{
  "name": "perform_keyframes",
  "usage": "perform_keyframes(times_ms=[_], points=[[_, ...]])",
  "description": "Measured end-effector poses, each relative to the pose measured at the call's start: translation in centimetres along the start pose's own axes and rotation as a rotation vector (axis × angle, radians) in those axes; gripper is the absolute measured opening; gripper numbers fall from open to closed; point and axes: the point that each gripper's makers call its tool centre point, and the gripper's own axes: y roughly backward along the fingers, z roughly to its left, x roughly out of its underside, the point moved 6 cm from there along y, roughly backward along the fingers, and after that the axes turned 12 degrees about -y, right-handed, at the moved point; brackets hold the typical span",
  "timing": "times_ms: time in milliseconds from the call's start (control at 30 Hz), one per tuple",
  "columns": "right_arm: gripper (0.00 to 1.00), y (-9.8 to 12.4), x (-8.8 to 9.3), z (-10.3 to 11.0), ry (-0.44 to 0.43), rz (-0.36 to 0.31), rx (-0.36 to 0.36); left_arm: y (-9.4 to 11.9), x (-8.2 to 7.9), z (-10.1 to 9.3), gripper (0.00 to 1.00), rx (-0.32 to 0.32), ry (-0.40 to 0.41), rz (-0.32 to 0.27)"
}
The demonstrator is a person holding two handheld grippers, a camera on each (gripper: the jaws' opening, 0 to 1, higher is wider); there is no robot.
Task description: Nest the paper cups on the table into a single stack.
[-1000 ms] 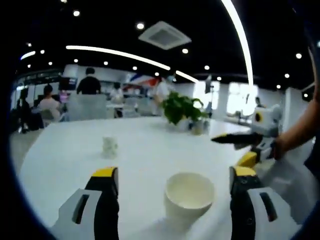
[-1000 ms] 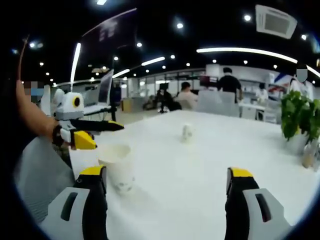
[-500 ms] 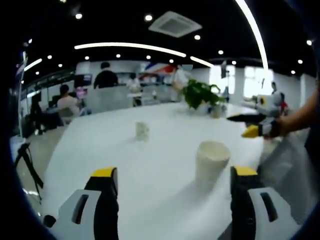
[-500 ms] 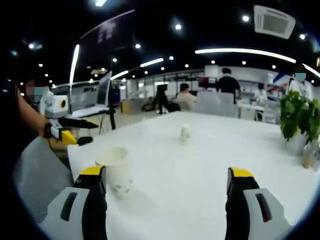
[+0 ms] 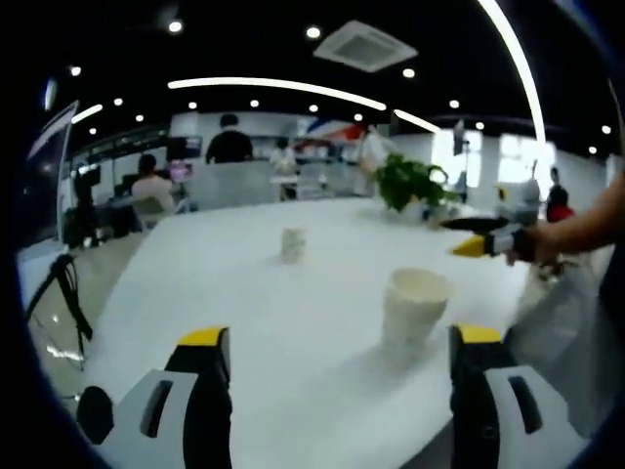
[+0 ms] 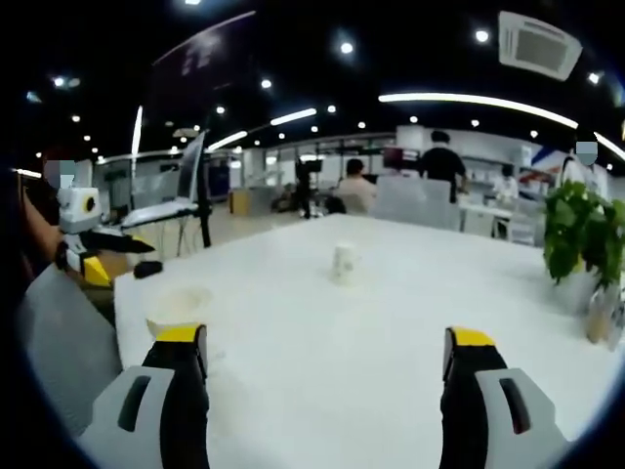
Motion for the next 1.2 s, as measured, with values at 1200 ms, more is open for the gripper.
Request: perform_keyframes(times_ms=[1200], points=[[1.00,-27.4,-1.2,-4.0,0.024,0.035,-0.103,-1.2,1.8,-1.7,0.98,0.091,-0.108,0.106]])
